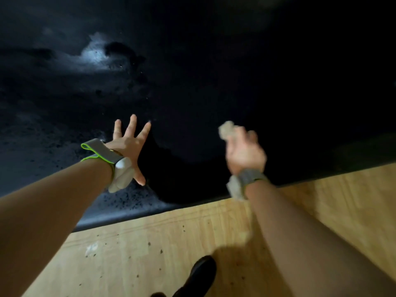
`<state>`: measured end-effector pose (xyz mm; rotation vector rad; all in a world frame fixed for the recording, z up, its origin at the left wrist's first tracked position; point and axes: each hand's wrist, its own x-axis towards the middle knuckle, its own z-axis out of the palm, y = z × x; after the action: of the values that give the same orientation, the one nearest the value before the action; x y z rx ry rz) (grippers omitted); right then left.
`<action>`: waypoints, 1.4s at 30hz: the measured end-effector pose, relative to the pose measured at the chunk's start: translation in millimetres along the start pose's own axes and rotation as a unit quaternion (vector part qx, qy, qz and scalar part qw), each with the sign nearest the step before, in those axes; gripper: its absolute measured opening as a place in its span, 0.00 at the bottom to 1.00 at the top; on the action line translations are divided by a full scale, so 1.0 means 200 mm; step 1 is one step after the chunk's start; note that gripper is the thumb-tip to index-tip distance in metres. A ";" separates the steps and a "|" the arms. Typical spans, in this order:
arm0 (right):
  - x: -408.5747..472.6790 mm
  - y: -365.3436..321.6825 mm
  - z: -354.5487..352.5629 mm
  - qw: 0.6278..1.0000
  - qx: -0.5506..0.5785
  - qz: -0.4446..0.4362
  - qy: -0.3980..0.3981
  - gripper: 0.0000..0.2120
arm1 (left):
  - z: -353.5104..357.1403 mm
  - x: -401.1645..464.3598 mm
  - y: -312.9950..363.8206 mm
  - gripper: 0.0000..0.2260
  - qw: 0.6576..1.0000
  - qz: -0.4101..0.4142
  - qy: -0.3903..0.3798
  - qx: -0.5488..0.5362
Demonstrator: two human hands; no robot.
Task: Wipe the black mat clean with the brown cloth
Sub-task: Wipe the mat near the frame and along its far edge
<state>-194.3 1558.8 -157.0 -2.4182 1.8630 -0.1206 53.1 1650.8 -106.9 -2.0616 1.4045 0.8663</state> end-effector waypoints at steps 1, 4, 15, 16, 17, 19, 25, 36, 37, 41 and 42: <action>0.01 0.08 -0.04 1.000 0.021 0.018 -0.014 0.16 | 0.00 0.00 0.00 0.68 1.000 0.000 0.001 0.001; -0.05 -0.01 -0.05 0.997 0.026 0.066 0.014 0.17 | 0.02 -0.01 -0.01 0.68 1.000 0.003 0.002 -0.015; -0.35 -0.26 0.02 0.998 0.024 -0.051 -0.015 0.12 | 0.21 -0.18 -0.25 0.64 0.997 0.014 0.045 -0.056; -0.30 -0.17 0.01 0.999 0.027 -0.023 -0.013 0.13 | 0.26 -0.21 -0.32 0.65 0.998 0.004 0.043 -0.050; -0.26 -0.07 -0.02 0.999 0.030 0.002 -0.010 0.13 | 0.30 -0.23 -0.37 0.66 0.998 -0.006 0.042 -0.045; -0.25 -0.03 -0.04 0.998 0.045 0.044 -0.003 0.14 | 0.38 -0.30 -0.48 0.67 0.998 -0.030 0.034 -0.032; -0.63 -0.59 0.06 0.996 0.077 -0.026 -0.026 0.14 | 0.49 -0.32 -0.48 0.68 0.998 -0.045 0.047 -0.006; -0.43 -0.30 -0.04 0.996 0.069 0.056 -0.030 0.14 | 0.44 -0.30 -0.60 0.63 0.999 0.019 0.026 0.006; -0.44 -0.33 -0.04 0.995 0.065 0.067 -0.034 0.14 | 0.45 -0.30 -0.60 0.63 0.999 0.016 0.027 -0.001; -0.61 -0.73 0.03 0.995 0.069 -0.044 -0.050 0.15 | 0.45 -0.28 -0.59 0.63 1.000 0.014 0.027 -0.006; -0.68 -0.86 0.05 0.990 0.083 -0.095 -0.066 0.17 | 0.45 -0.28 -0.59 0.63 1.000 0.015 0.026 -0.008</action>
<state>-62.1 1733.8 -148.8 -2.4200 1.5027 -0.1183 128.9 1790.0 -120.3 -2.0950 1.4637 0.8433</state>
